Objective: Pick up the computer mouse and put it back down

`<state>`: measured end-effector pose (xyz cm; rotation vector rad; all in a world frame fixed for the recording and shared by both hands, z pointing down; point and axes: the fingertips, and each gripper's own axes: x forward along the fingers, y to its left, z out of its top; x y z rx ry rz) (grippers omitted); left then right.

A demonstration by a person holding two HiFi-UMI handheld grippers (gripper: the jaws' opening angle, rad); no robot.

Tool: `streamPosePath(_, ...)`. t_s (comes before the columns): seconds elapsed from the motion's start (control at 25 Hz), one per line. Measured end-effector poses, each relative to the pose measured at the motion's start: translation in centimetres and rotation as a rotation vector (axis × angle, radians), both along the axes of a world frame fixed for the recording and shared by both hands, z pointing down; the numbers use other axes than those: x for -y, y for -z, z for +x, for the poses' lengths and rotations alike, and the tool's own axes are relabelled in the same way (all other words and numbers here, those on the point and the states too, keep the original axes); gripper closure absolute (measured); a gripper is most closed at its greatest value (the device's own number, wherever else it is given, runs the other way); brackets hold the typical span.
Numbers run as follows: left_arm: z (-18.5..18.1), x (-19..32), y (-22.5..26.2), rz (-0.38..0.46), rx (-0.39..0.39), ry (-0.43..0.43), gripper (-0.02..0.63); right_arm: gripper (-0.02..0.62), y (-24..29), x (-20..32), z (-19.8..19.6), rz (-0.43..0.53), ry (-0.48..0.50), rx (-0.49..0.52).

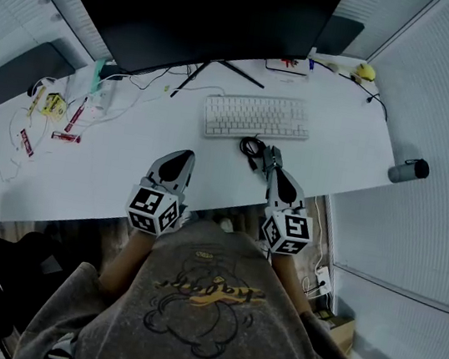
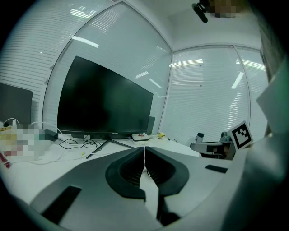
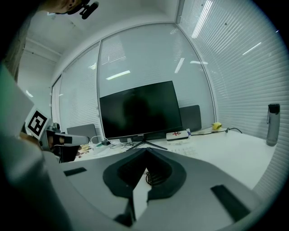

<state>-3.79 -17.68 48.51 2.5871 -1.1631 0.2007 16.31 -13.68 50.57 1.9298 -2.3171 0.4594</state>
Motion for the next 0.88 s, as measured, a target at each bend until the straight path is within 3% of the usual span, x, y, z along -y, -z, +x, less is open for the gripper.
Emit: streamPosePath(0.88,0.04,-1.04,-0.55,-0.024,0.001,0.008,0.586,0.591,-0.47,-0.37,0.03,-0.008,0.007,-0.010)
